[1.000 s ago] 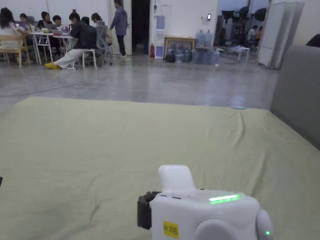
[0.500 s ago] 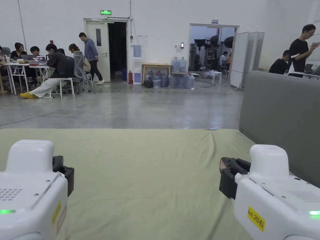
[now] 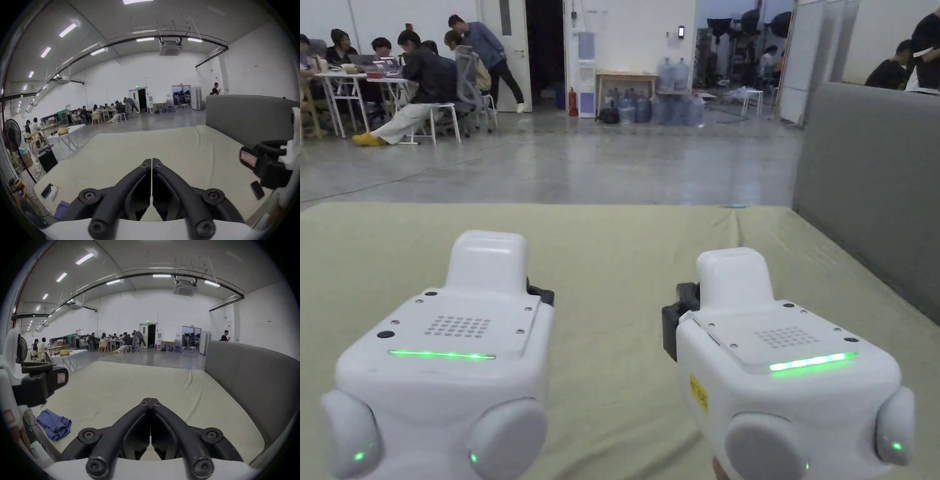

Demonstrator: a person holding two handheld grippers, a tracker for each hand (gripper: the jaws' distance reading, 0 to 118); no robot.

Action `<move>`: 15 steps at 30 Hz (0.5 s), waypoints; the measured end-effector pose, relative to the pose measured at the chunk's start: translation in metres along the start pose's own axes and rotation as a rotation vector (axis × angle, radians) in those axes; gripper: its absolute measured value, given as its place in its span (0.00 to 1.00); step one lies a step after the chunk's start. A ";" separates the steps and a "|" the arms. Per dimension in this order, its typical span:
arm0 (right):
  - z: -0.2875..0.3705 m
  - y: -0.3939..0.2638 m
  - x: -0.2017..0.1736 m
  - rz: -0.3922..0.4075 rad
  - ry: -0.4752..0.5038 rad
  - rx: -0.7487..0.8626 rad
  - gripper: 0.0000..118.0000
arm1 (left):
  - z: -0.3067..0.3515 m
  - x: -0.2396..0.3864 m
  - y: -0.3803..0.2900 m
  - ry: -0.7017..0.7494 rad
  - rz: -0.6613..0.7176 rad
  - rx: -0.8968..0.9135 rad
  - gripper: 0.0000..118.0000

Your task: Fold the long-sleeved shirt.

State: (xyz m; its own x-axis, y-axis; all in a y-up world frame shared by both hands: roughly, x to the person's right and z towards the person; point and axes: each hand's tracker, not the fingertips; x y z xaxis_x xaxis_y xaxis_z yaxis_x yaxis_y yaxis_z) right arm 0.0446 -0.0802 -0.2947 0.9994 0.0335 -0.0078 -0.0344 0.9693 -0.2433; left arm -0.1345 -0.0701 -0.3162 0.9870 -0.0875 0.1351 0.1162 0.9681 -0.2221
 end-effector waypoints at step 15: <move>-0.006 0.003 0.010 -0.054 -0.028 -0.020 1.00 | 0.008 -0.025 0.006 0.062 0.096 0.054 0.72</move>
State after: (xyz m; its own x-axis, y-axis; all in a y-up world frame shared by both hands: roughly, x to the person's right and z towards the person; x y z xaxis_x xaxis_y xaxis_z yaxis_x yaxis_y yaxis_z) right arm 0.0544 -0.0782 -0.3010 0.9994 -0.0121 0.0332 0.0204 0.9649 -0.2619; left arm -0.1596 -0.0606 -0.3129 0.9984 -0.0065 0.0558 0.0164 0.9838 -0.1784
